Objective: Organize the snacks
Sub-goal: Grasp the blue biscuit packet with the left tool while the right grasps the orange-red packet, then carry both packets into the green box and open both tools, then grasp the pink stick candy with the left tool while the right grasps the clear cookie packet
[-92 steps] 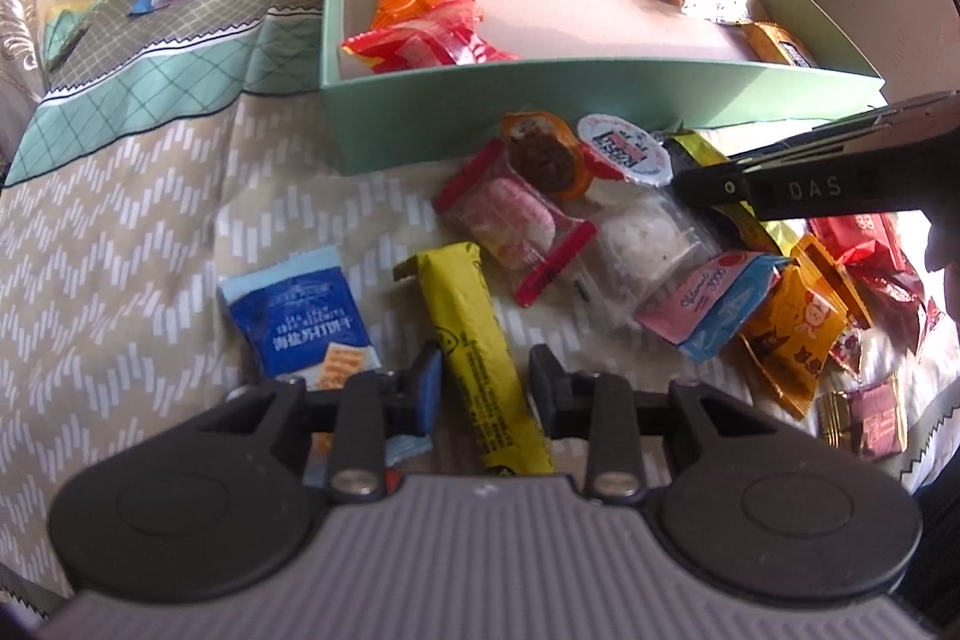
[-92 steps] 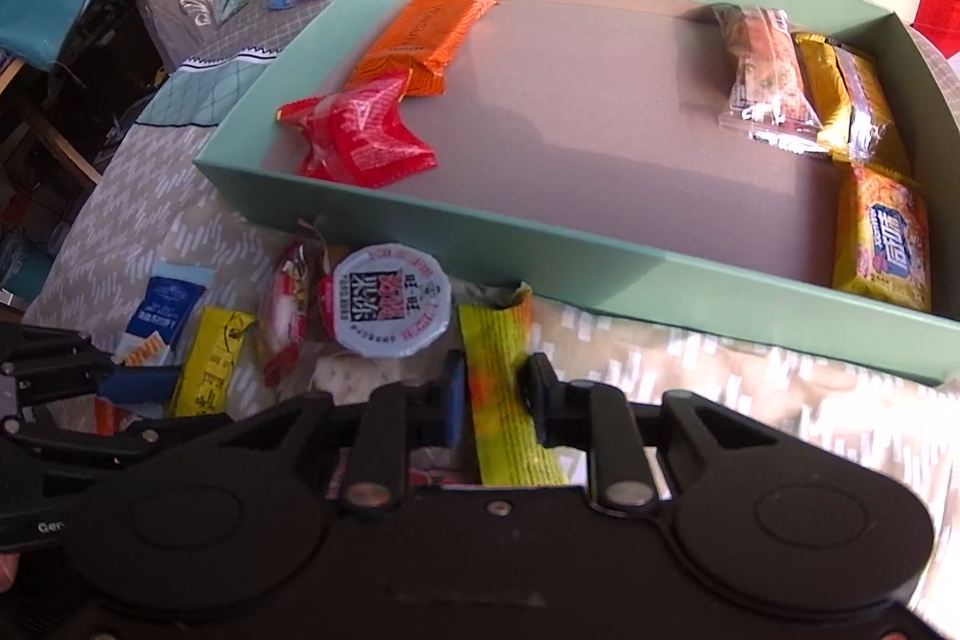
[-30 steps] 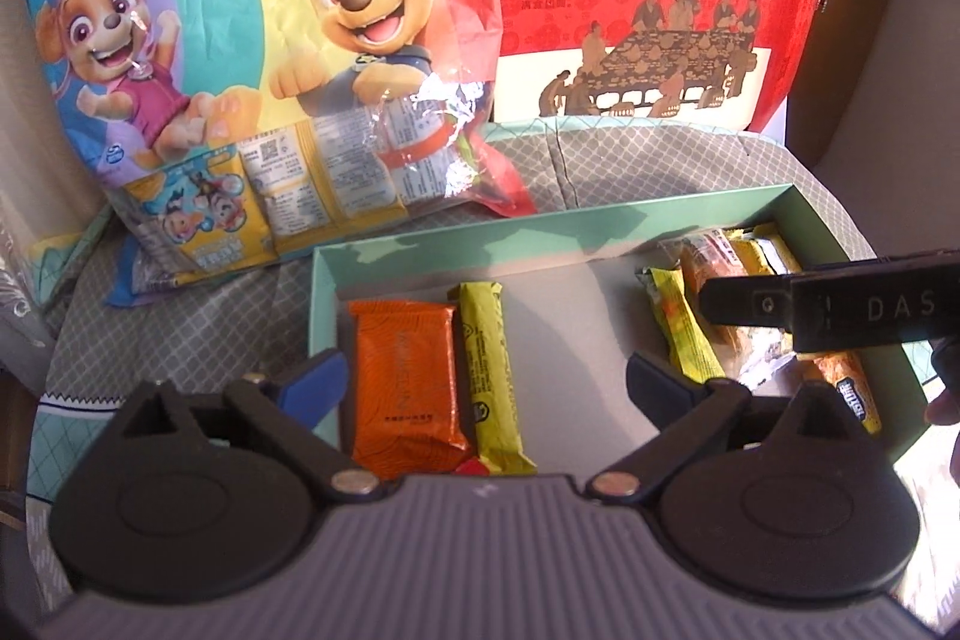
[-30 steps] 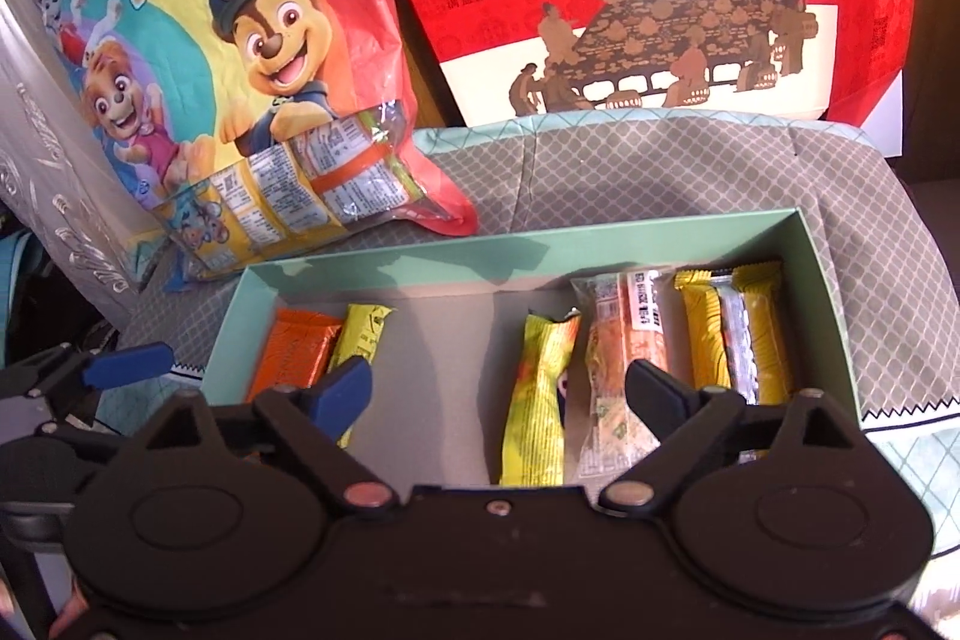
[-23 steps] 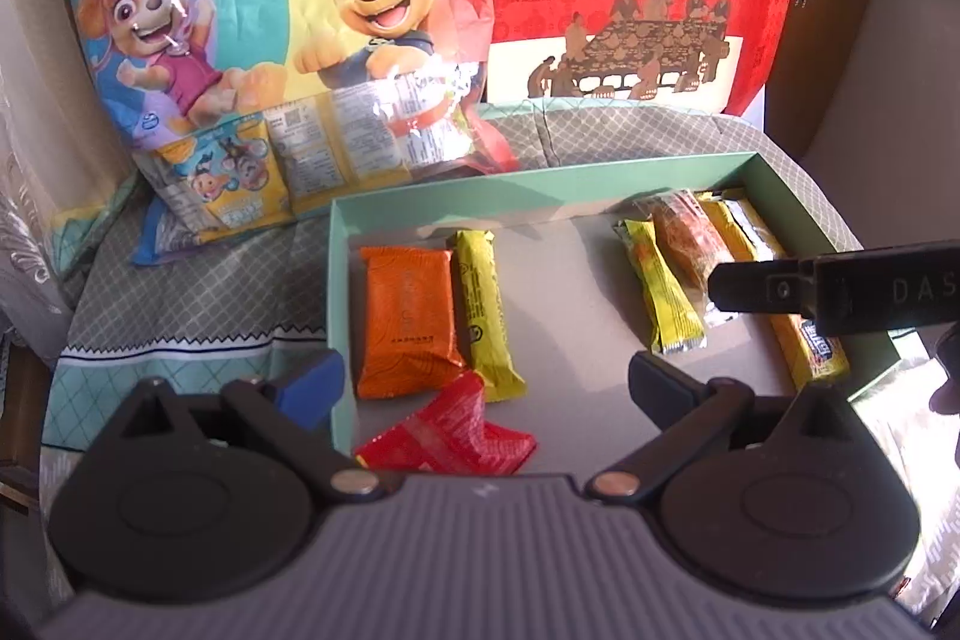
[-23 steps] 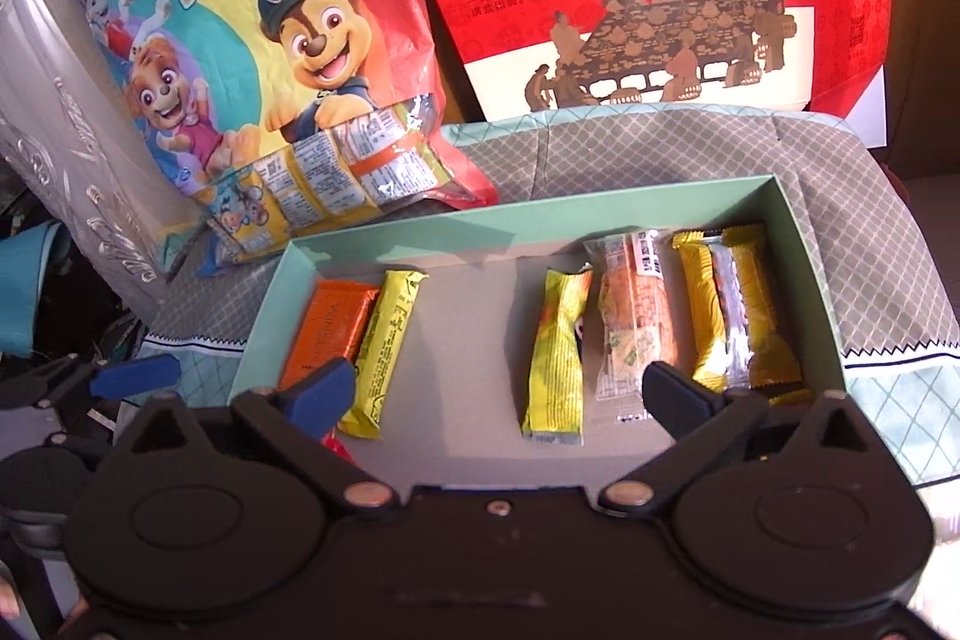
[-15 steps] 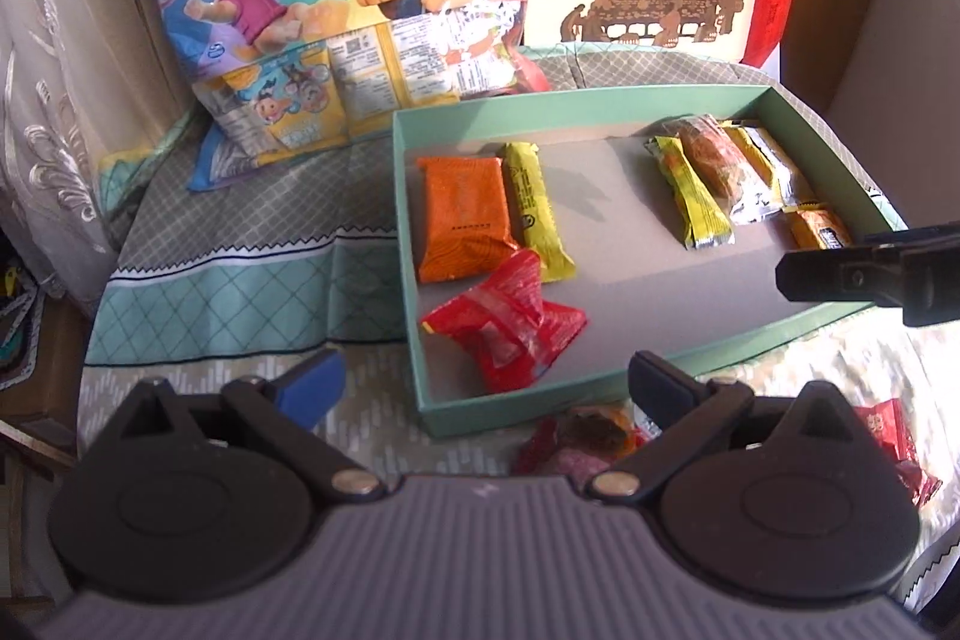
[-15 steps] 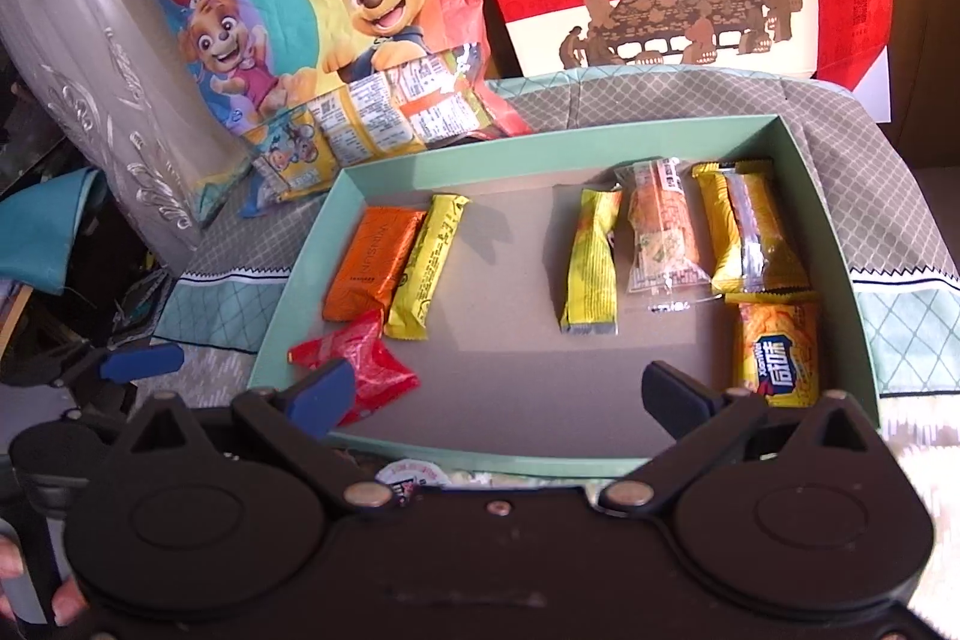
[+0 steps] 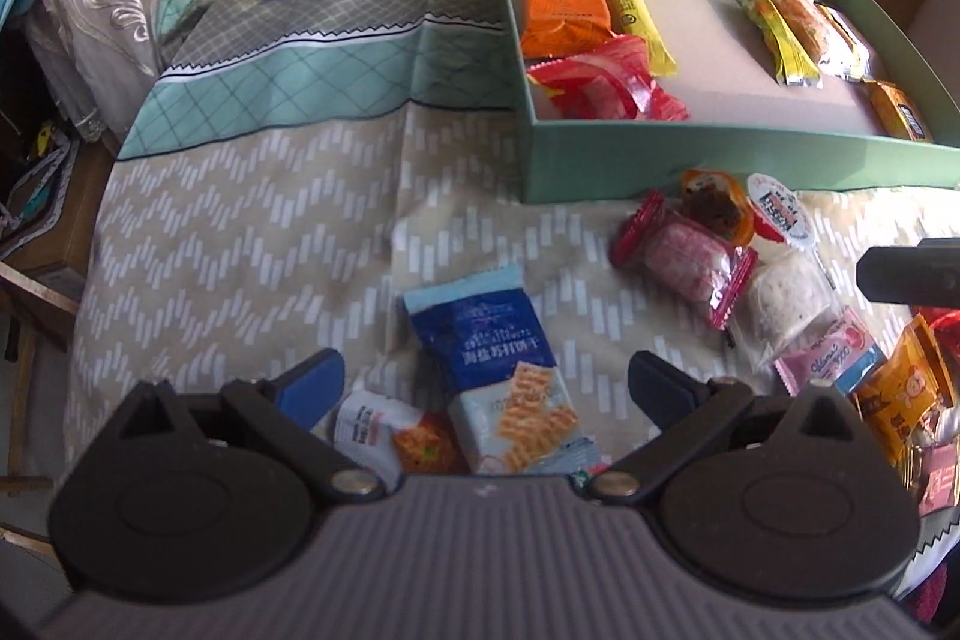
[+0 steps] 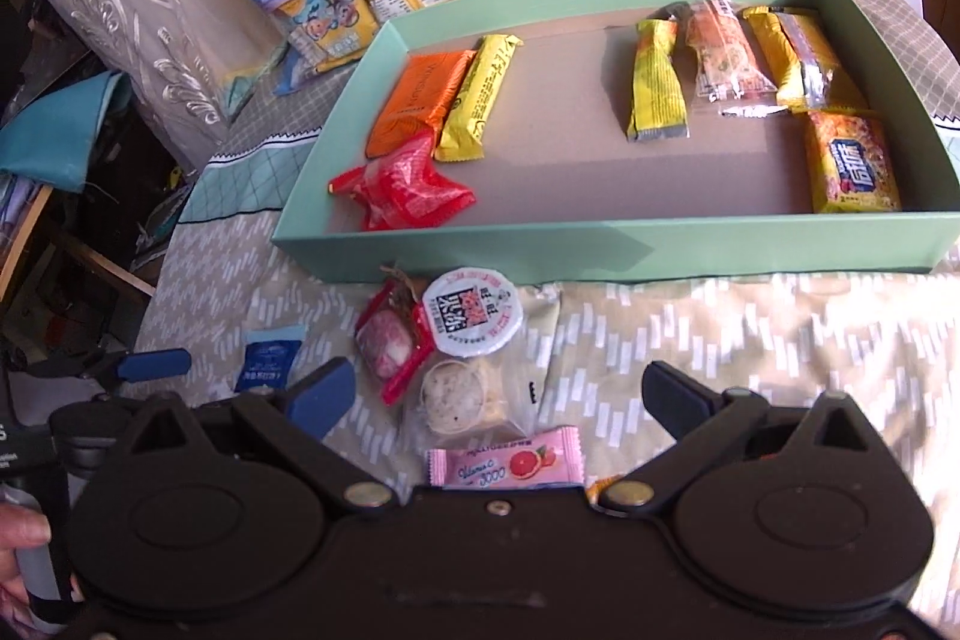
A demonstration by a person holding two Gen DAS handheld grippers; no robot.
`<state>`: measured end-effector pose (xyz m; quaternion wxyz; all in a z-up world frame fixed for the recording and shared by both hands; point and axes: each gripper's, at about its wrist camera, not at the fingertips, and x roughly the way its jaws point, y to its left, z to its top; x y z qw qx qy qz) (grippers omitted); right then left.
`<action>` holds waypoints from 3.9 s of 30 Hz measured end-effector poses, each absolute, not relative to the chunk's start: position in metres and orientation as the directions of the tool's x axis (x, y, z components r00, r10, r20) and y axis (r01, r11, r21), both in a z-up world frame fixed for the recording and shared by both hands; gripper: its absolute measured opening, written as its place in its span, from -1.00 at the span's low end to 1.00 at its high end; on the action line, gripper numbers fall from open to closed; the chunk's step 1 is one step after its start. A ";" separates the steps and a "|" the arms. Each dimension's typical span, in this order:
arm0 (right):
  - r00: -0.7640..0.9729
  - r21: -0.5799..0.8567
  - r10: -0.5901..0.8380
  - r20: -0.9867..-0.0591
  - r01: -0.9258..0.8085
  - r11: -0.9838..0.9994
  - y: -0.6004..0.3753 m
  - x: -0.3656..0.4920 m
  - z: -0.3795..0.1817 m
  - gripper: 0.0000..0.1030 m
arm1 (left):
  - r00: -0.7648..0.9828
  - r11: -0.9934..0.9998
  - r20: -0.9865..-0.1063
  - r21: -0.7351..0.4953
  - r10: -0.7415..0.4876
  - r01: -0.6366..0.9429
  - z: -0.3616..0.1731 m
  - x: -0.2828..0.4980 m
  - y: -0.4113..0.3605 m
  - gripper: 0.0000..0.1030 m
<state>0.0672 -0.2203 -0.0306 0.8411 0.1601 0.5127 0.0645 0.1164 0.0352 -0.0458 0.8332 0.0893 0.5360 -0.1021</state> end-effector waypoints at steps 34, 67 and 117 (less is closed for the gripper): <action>0.297 0.315 0.423 -0.856 -0.350 0.882 -0.042 0.081 -0.054 0.62 | 0.454 0.985 -0.882 -0.059 -0.126 0.159 -0.031 0.109 0.147 -0.26; 0.569 0.291 0.233 -0.789 0.012 0.957 -0.238 0.141 0.015 -0.46 | 0.504 0.914 -0.800 -0.131 -0.326 0.384 0.025 0.190 -0.024 -0.26; 0.636 0.305 0.167 -0.754 0.114 0.945 -0.287 0.129 0.027 1.00 | 0.529 0.936 -0.815 -0.048 -0.238 0.347 0.018 0.182 -0.064 1.00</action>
